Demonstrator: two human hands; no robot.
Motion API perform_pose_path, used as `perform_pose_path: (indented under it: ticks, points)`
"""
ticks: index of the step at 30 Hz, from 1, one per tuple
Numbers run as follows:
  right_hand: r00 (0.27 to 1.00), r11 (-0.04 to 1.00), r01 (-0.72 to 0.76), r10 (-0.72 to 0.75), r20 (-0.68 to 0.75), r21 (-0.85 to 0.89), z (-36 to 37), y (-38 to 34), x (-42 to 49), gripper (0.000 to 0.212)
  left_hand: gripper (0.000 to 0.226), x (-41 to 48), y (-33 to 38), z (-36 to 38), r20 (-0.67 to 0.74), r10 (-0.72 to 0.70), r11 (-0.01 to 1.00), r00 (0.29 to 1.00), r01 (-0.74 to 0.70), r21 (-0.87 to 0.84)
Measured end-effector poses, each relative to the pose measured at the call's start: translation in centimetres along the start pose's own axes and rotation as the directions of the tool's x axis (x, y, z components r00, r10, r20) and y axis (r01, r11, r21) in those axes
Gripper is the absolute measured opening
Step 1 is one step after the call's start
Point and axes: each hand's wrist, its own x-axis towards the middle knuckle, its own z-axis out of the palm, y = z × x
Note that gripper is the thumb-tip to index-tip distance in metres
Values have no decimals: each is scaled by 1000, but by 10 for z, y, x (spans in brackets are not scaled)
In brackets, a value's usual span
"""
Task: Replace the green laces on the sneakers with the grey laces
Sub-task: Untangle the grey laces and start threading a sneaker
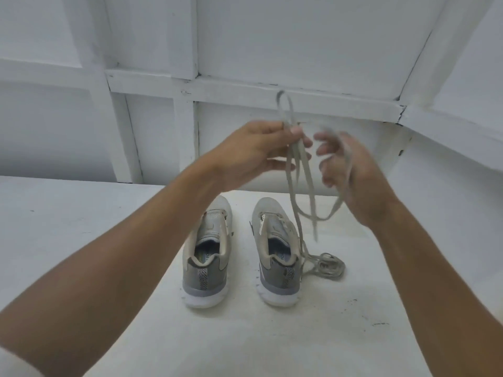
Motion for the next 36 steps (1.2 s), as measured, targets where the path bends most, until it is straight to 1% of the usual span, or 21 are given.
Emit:
perform_pose_path:
  ticks: [2, 3, 4, 5, 6, 7, 9, 12, 13, 14, 16, 19, 21, 23, 25, 26, 28, 30, 32, 34, 36]
  points:
    - [987, 991, -105, 114, 117, -85, 11, 24, -11, 48, 21, 1, 11, -6, -39, 52, 998, 998, -53, -25]
    - [970, 976, -147, 175, 171, -163, 18, 34, -18, 44, 21, 0, 17, -8, -56, 73, 997, 996, -74, -29]
    - [948, 948, -181, 239, 211, -261, 24, 42, -23, 35, 22, -1, 21, -11, -73, 88, 995, 994, -90, -34]
    - [931, 910, -199, 291, 220, -363, 30, 49, -26, 22, 22, -2, 26, -14, -87, 100, 994, 991, -103, -39]
    - [926, 867, -207, 322, 195, -453, 33, 55, -28, 10, 22, -3, 31, -17, -101, 109, 992, 989, -114, -51]
    - [931, 825, -199, 328, 162, -528, 35, 62, -28, 6, 23, -4, 35, -21, -121, 116, 990, 986, -125, -69]
    - [946, 751, -189, 311, 87, -632, 32, 74, -28, 19, 25, -5, 42, -30, -191, 121, 985, 974, -142, -100]
    - [936, 641, -249, 352, -10, -726, 16, 89, -29, 23, 27, -9, 50, -49, -313, 123, 982, 942, -161, -97]
    - [928, 619, -274, 372, -32, -736, 9, 94, -29, 24, 27, -11, 49, -55, -344, 116, 984, 932, -155, -88]
    - [922, 615, -295, 384, -49, -731, 3, 98, -29, 24, 26, -12, 47, -60, -370, 101, 987, 924, -139, -79]
    - [927, 664, -321, 365, -82, -675, -5, 98, -25, 23, 23, -14, 37, -64, -416, 50, 995, 908, -81, -57]
    - [963, 822, -269, 242, -120, -501, -8, 80, -7, 20, 19, -14, 12, -56, -464, -45, 997, 885, 69, 34]
    - [977, 914, -199, 156, -146, -354, -4, 61, 7, 17, 17, -13, -12, -48, -489, -111, 969, 865, 204, 141]
    - [986, 959, -115, 78, -148, -260, 2, 41, 19, 16, 18, -13, -38, -41, -517, -157, 893, 841, 345, 290]
    - [993, 973, -44, 18, -118, -228, 11, 26, 28, 21, 21, -13, -60, -37, -521, -176, 776, 836, 443, 449]
    - [995, 978, -30, 9, -102, -208, 17, 21, 32, 25, 24, -14, -69, -34, -511, -180, 711, 841, 470, 523]
    - [996, 988, -54, 43, -74, -147, 28, 18, 37, 30, 30, -17, -81, -30, -485, -184, 581, 855, 492, 648]
    - [994, 992, -105, 102, -47, -75, 38, 18, 42, 29, 33, -21, -89, -28, -470, -209, 452, 858, 511, 732]
    - [989, 990, -143, 143, -24, -9, 46, 21, 45, 26, 30, -24, -96, -30, -463, -241, 329, 853, 520, 788]
    - [990, 990, -141, 141, -19, 11, 52, 22, 47, 21, 26, -26, -99, -32, -433, -309, 232, 847, 509, 829]
    - [993, 993, -114, 114, -19, 15, 56, 21, 50, 15, 34, -28, -96, -33, -357, -411, 159, 839, 452, 878]
